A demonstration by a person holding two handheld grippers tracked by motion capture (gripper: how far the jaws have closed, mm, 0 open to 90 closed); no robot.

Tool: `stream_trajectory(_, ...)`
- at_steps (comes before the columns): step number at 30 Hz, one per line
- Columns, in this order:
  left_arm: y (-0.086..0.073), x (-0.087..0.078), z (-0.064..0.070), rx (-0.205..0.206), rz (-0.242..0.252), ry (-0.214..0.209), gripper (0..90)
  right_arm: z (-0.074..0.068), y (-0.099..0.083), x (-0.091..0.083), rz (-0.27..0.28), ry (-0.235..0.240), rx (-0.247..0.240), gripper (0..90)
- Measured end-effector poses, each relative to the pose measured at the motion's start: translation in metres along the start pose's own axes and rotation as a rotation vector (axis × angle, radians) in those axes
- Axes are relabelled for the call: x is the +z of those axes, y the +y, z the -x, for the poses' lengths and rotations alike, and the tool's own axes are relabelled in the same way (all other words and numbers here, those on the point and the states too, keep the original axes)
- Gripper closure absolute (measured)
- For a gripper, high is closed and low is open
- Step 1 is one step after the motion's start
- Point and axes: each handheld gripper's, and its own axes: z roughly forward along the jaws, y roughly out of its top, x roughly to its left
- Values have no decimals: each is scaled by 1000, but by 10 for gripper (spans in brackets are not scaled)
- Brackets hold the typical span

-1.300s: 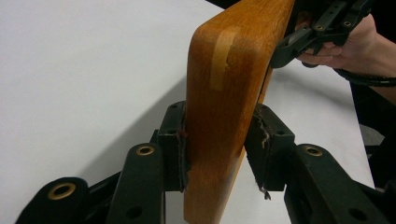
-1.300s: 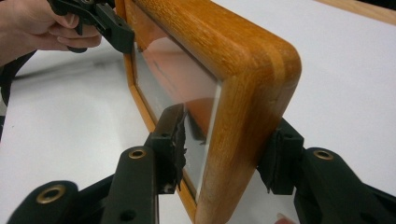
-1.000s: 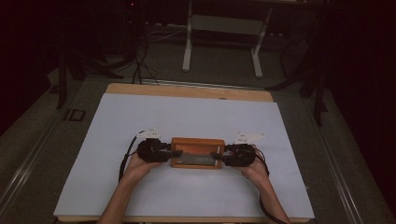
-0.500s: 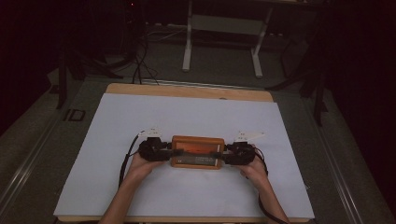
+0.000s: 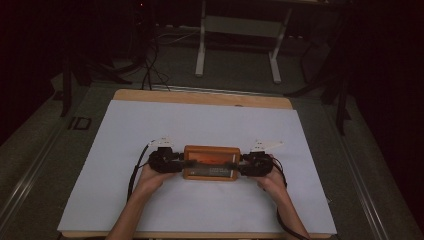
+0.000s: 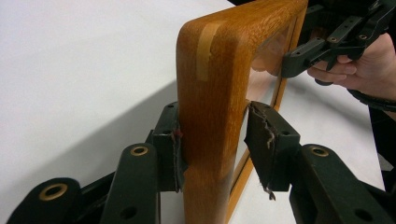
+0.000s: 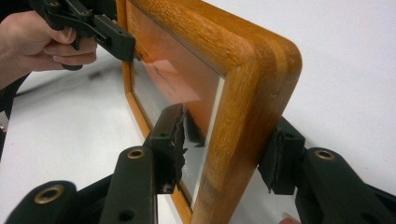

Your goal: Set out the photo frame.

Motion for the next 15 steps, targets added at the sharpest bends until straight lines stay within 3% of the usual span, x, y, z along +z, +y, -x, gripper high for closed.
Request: stream_trajectory(15,-1,-2,-2,2,-26,12,546,-2,-1,-1,-5,-8,-13,544)
